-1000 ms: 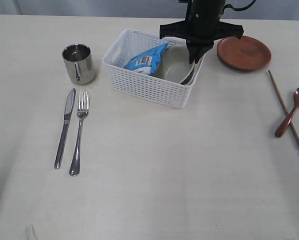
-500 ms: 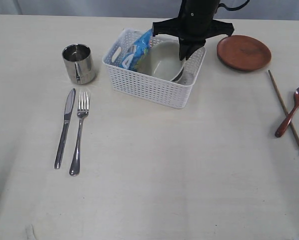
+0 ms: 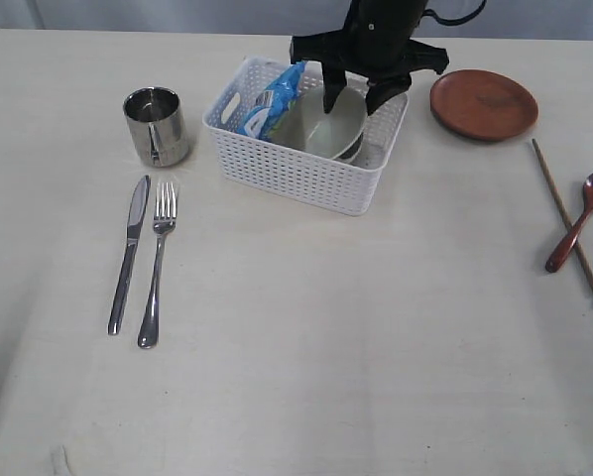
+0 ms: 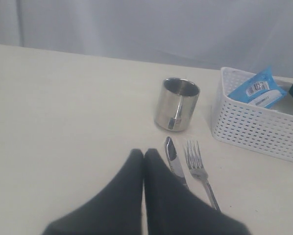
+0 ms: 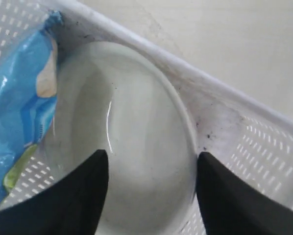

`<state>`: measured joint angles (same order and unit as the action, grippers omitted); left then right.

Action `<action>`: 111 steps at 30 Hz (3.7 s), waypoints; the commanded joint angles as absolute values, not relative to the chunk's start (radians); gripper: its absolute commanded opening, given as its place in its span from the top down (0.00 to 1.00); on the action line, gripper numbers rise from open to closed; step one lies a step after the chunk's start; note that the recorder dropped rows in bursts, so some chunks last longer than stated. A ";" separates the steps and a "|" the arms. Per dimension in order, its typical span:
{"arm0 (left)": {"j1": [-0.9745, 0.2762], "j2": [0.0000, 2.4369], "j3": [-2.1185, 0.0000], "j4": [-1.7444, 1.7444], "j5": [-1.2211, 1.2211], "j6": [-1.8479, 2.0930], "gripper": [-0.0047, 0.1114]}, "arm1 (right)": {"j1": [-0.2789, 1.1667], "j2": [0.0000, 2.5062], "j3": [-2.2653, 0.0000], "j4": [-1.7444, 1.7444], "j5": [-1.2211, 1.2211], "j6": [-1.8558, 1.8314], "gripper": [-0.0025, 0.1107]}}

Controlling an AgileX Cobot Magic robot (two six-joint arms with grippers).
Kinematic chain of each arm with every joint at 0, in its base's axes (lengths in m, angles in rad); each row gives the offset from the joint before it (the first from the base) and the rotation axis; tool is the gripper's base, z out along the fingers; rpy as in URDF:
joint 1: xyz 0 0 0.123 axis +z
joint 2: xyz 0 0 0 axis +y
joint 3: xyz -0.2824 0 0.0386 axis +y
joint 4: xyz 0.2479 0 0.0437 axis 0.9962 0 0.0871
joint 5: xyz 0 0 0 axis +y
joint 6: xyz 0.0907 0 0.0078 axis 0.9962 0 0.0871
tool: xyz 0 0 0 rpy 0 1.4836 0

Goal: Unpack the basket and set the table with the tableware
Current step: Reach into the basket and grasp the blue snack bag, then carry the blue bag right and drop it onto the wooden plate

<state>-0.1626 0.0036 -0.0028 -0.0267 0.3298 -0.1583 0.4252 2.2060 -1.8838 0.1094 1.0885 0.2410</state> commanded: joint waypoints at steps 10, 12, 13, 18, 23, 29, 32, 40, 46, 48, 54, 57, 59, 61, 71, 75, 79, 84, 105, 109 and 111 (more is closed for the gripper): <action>-0.162 0.000 0.000 -0.026 0.319 -0.158 0.96 | 0.423 2.128 -2.000 0.273 1.105 0.221 0.52; -0.162 0.000 0.000 -0.026 0.319 -0.158 0.96 | 0.420 2.141 -2.000 0.321 1.095 0.221 0.52; -0.162 0.000 0.000 -0.026 0.319 -0.158 0.96 | 0.420 2.147 -2.000 0.336 1.092 0.221 0.52; -0.162 0.000 0.000 -0.026 0.319 -0.158 0.96 | 0.420 2.206 -2.000 0.389 1.089 0.221 0.47; -0.162 0.000 0.000 -0.026 0.319 -0.158 0.96 | 0.420 2.272 -2.000 0.445 1.089 0.219 0.46; -0.162 0.000 0.000 -0.026 0.319 -0.158 0.96 | 0.420 2.318 -2.000 0.486 1.064 0.219 0.63; -0.162 0.000 0.000 -0.026 0.319 -0.158 0.96 | 0.420 2.313 -2.000 0.486 1.052 0.178 0.91; -0.162 0.000 0.000 -0.026 0.319 -0.158 0.96 | 0.400 2.191 -2.000 0.485 1.024 0.128 0.97; -0.162 0.000 0.000 -0.026 0.319 -0.158 0.96 | 0.302 2.066 -2.000 0.484 1.056 0.073 0.97; -0.162 0.000 0.000 -0.026 0.319 -0.158 0.96 | 0.249 2.038 -2.000 0.484 1.081 0.046 0.97; -0.162 0.000 0.000 -0.026 0.319 -0.158 0.96 | 0.043 2.028 -1.996 0.484 1.189 -0.110 0.97; -0.162 0.000 0.000 -0.026 0.319 -0.158 0.96 | -0.048 2.061 -1.977 0.509 1.217 -0.228 0.97; -0.162 0.000 0.000 -0.026 0.319 -0.158 0.96 | -0.110 2.086 -1.938 0.583 1.201 -0.282 0.97; -0.162 0.000 0.000 -0.026 0.319 -0.158 0.96 | -0.166 2.115 -1.891 0.699 1.193 -0.392 0.97; -0.162 0.000 0.000 -0.026 0.319 -0.158 0.96 | -0.331 2.254 -1.800 0.905 1.209 -0.629 0.97; -0.162 0.000 0.000 -0.026 0.319 -0.158 0.96 | -0.344 2.322 -1.800 0.993 1.218 -0.700 0.97; -0.162 0.000 0.000 -0.026 0.319 -0.158 0.96 | -0.344 2.389 -1.800 1.127 1.221 -0.785 0.97; -0.162 0.000 0.000 -0.026 0.319 -0.158 0.96 | -0.349 2.441 -1.800 1.110 1.215 -0.789 0.97; -0.162 0.000 0.000 -0.033 0.319 -0.158 0.96 | -0.400 2.449 -1.801 1.215 1.214 -0.848 0.61; -0.162 0.000 0.000 -0.033 0.319 -0.158 0.96 | -0.400 2.451 -1.801 1.065 1.212 -0.750 0.61; -0.162 0.000 0.000 -0.033 0.319 -0.158 0.96 | -0.400 2.456 -1.801 1.062 1.221 -0.688 0.61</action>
<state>-0.1626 0.0036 -0.0028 -0.0267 0.3298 -0.1583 -0.3959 2.4541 -1.7998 1.0771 1.2092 -0.7391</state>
